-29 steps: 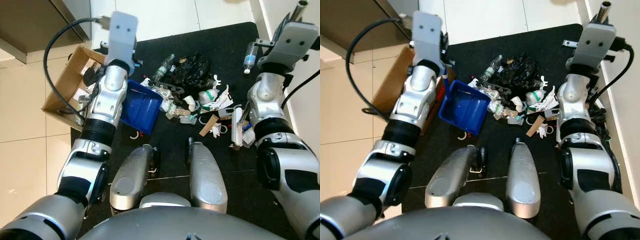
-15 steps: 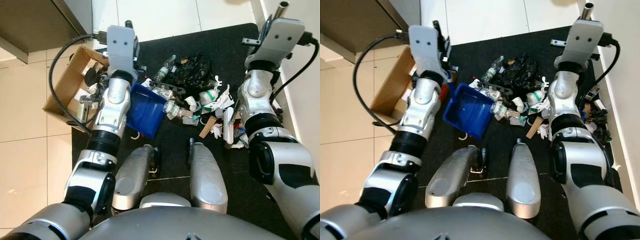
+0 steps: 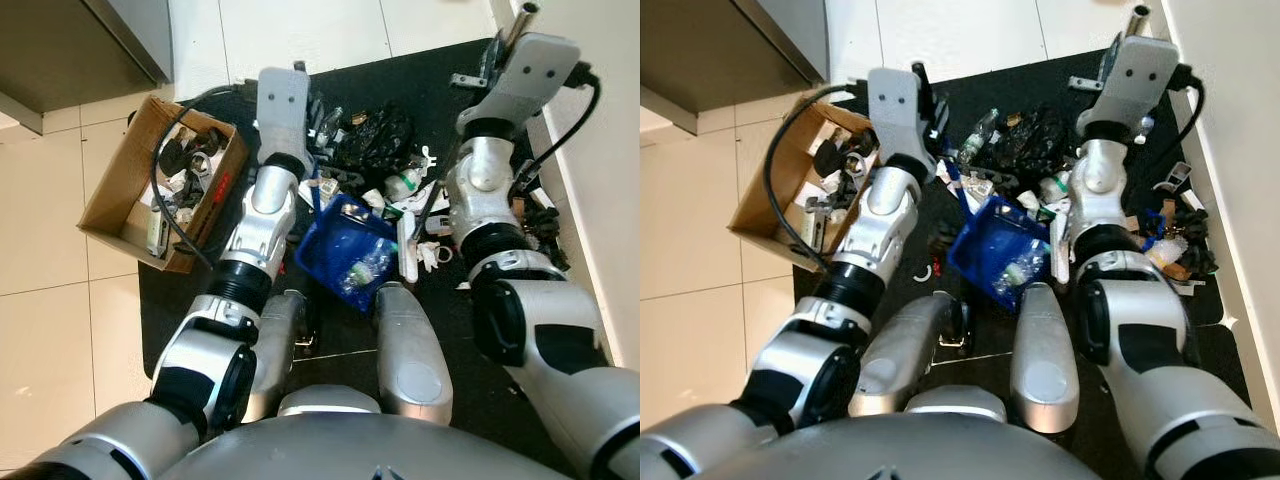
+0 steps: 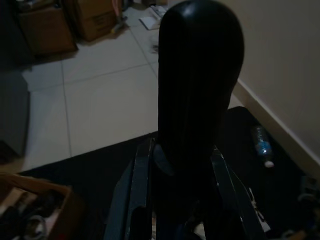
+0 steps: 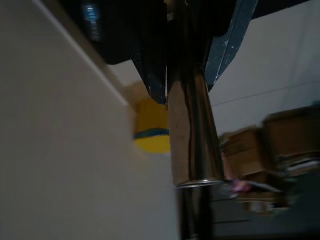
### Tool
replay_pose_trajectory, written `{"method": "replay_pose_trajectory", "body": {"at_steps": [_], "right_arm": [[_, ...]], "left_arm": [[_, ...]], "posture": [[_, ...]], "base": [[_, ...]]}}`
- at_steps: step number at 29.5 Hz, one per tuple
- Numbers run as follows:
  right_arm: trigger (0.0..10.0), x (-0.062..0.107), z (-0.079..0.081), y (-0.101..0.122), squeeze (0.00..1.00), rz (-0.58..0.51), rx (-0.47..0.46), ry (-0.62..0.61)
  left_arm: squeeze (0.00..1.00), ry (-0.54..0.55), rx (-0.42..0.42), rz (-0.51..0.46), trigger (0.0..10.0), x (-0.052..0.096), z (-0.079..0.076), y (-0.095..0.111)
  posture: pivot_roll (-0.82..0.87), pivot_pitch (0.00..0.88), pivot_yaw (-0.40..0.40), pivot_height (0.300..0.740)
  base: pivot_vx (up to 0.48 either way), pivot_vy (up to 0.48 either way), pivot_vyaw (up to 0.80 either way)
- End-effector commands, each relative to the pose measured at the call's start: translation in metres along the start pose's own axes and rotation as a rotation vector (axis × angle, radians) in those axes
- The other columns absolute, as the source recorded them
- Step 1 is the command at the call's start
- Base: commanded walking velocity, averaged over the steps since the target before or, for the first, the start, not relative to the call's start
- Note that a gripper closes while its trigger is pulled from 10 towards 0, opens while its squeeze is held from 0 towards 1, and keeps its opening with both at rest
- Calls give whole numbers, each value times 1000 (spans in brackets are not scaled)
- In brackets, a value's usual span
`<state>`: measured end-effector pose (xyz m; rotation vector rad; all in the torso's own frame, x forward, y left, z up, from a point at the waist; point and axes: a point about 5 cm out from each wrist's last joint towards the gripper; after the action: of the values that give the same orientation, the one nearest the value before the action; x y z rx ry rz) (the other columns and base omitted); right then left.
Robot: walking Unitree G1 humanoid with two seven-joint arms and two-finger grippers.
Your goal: Sweep floor
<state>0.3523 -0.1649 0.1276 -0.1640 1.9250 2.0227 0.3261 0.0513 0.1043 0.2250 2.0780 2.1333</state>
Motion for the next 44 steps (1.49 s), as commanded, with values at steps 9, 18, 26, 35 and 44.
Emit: {"method": "replay_pose_trajectory", "body": {"at_steps": [9,18,26,35,44], "right_arm": [[10000,-12,2,37,0,-190,-161,20],[10000,-13,-56,65,0,-320,-62,-98],[10000,-9,-91,82,0,-374,9,-156],[10000,-5,-125,102,0,-416,-11,-268],[10000,2,-111,88,0,-346,120,-178]], "left_arm": [[0,18,3,11,10000,-2,8,-5],[0,60,48,-12,10000,-7,28,6],[0,31,131,-10,10000,-9,37,13],[0,3,230,-14,10000,-10,59,31],[0,10,216,-53,10000,-10,82,55]], "posture": [[38,220,138,740],[34,195,127,740],[23,177,129,740],[28,157,140,740],[44,144,143,740]], "base": [[0,0,0],[0,0,0],[0,0,0],[0,0,0],[0,0,0]]}}
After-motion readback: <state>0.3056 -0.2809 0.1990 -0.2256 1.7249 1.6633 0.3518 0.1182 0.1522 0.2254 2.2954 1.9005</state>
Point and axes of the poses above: a point about 5 cm out from each wrist's last joint towards the gripper, its own x axis pointing back from the gripper into the wrist, its own y axis along the axis of the wrist's last joint, z = x × y, and after that the axes turned 3 degrees about -x, right-handed
